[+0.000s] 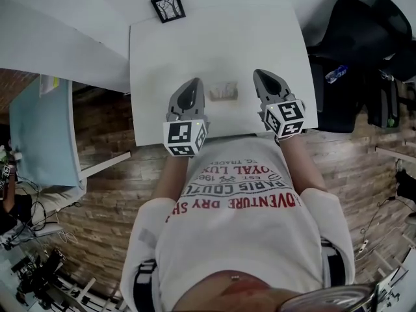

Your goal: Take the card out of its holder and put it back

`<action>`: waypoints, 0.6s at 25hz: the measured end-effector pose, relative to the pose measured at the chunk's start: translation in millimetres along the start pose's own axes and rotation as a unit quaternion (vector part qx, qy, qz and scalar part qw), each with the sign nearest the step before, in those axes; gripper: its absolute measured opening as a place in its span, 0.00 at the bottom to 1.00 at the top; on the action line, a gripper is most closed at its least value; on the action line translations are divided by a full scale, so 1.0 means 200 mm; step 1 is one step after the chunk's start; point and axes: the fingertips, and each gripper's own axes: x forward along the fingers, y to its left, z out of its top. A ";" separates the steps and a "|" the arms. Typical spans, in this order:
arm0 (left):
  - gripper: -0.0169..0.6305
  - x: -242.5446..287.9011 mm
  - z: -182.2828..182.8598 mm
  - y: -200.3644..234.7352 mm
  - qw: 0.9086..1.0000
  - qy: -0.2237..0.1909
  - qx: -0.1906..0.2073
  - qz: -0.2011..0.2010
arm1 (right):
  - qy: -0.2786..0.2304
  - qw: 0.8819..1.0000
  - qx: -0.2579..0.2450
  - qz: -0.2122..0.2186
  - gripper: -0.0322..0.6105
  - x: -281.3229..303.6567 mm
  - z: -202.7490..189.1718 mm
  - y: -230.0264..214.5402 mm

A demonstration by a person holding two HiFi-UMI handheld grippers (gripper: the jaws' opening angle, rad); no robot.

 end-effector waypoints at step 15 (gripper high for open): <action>0.06 -0.02 0.02 0.00 1.000 0.003 0.001 0.010 | 0.014 0.999 -0.031 -0.042 0.09 -0.05 -0.02 0.02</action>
